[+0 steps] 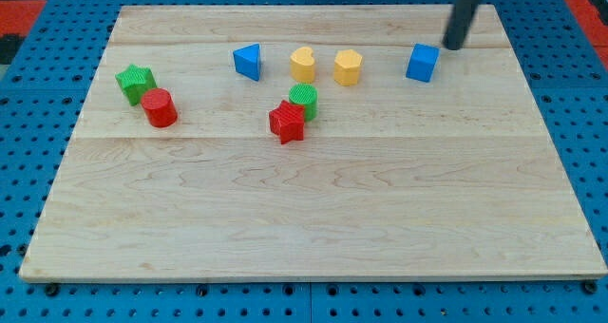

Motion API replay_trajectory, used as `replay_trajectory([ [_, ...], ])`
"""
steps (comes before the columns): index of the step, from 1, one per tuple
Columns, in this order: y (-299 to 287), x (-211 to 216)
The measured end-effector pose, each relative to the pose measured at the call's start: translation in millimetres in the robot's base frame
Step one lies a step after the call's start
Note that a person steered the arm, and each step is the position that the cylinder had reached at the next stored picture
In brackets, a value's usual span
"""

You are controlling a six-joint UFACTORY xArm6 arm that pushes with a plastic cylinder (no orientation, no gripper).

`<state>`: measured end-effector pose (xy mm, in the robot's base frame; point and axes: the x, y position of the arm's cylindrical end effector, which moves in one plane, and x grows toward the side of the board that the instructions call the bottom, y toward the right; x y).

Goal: Push the green star into the red circle

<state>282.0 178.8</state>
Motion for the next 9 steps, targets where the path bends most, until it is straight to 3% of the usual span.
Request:
replay_trajectory([
  [1,-5,26],
  [2,-14,23],
  [3,-80,7],
  [4,-91,-57],
  [5,-186,-78],
  [6,-298,-42],
  [9,-412,79],
])
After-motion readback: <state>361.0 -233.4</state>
